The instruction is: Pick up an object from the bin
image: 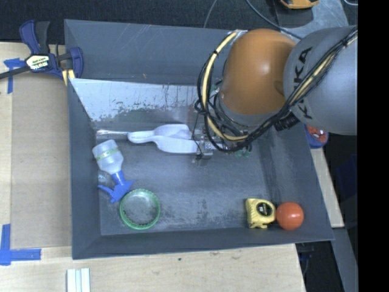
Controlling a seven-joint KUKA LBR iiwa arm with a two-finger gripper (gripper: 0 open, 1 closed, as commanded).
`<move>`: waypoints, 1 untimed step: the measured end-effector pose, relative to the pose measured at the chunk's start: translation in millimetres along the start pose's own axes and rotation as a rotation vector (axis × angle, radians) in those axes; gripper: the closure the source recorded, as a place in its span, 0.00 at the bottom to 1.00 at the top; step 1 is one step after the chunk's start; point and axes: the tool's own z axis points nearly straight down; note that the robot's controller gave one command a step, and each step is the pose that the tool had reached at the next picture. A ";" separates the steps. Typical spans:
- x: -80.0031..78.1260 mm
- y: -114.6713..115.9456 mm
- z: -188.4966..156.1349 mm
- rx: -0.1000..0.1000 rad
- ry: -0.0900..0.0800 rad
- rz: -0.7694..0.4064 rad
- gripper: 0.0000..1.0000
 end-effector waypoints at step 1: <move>-1.2 -18.2 -78.4 0.001 -0.010 -0.196 1.00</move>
Offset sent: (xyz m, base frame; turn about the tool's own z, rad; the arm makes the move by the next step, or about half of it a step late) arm -0.0013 -0.0176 0.0759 -0.1979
